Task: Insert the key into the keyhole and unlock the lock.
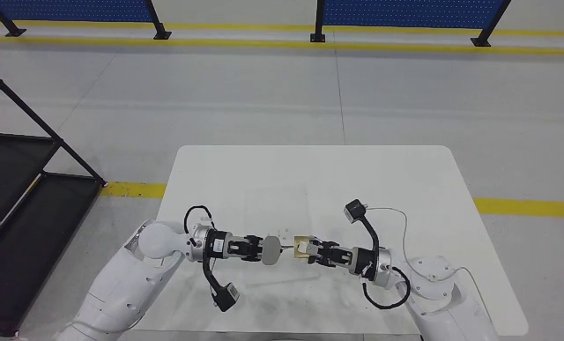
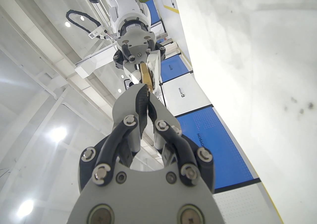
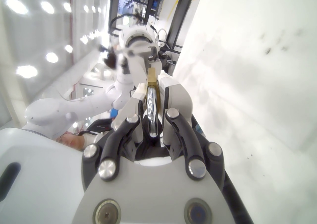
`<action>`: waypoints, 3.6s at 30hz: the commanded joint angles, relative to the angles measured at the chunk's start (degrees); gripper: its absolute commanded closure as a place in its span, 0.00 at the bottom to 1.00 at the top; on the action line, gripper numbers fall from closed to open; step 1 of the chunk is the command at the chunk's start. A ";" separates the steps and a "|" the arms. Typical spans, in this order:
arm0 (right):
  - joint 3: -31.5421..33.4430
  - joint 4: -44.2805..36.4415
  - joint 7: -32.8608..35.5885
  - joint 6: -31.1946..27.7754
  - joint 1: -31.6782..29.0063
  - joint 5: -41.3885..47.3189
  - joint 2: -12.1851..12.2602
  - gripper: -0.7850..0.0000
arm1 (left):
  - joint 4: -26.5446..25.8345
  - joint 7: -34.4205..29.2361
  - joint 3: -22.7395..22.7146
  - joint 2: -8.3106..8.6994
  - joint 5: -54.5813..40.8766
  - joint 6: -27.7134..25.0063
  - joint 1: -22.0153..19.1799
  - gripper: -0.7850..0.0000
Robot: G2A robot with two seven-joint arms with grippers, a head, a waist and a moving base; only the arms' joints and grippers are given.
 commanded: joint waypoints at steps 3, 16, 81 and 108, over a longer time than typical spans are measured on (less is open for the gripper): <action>-0.17 0.04 -0.08 0.03 0.12 -0.06 0.17 1.00 | 0.00 -0.04 0.32 0.09 -0.11 0.00 -0.14 1.00; -0.84 0.29 -0.30 0.00 0.55 0.04 0.66 1.00 | 0.22 -0.36 1.65 0.28 0.15 -0.06 -1.07 1.00; -8.78 12.11 22.32 -2.79 15.91 12.71 2.18 1.00 | 2.42 13.44 5.51 2.26 -9.89 -0.77 -4.02 1.00; -10.45 11.82 21.82 -3.37 16.39 13.28 2.86 1.00 | 3.76 12.65 7.32 2.52 -10.41 0.02 -5.35 1.00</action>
